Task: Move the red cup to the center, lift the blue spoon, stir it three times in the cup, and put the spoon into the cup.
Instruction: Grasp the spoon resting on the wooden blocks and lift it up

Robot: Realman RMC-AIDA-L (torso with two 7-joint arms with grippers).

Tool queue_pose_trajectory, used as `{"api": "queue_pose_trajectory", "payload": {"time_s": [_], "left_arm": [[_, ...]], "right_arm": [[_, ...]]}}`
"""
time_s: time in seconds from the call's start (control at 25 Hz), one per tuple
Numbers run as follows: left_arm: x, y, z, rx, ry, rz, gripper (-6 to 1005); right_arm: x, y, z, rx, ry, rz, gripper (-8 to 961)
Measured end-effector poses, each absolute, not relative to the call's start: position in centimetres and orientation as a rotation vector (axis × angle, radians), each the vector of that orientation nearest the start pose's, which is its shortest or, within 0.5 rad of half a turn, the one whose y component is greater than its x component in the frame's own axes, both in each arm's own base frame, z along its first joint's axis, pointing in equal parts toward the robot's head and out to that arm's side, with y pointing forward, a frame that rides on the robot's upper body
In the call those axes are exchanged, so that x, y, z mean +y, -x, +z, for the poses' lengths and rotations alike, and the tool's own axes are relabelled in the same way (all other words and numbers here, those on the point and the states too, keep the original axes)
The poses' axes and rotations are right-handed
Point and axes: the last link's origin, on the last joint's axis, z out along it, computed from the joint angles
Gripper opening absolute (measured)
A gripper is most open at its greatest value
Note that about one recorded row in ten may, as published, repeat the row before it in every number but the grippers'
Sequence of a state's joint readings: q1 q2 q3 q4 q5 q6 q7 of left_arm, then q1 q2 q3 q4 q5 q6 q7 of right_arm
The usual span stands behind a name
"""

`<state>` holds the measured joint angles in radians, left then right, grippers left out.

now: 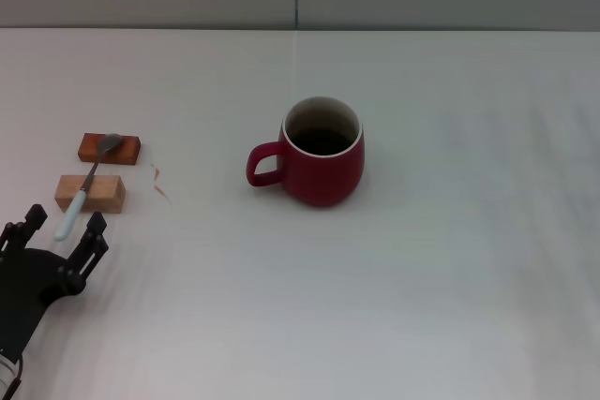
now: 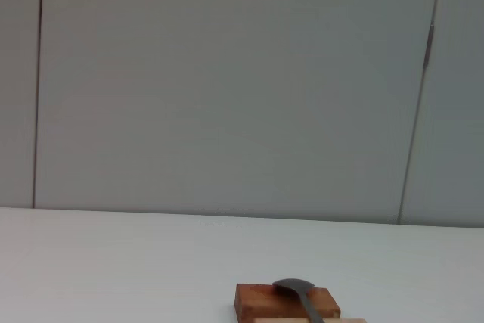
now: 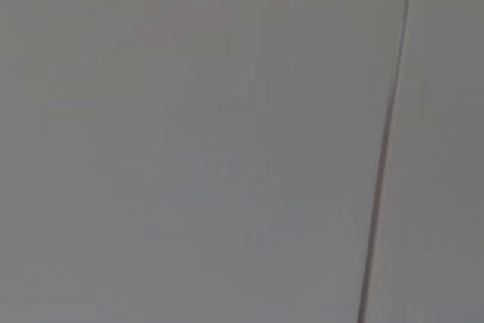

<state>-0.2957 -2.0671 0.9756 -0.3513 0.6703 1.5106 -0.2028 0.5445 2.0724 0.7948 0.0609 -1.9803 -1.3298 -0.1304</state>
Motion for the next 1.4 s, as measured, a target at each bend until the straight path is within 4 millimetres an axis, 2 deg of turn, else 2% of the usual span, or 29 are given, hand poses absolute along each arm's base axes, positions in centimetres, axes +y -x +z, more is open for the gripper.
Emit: {"api": "queue_pose_trajectory", "payload": {"time_s": [0.4, 1.0, 1.4], "left_arm": [[20.1, 37.3, -4.8, -0.755, 1.731, -0.646, 796], [20.7, 37.2, -5.2, -0.776, 1.768, -0.653, 617], [21.2, 37.3, -4.9, -0.782, 1.759, -0.670, 571]], "right_arm": [[35.1, -31.9, 4.0, 0.228, 1.352, 0.574, 696], [34.9, -32.0, 4.2, 0.219, 1.346, 0.574, 694], [34.6, -32.4, 4.3, 0.224, 1.344, 0.564, 695]]}}
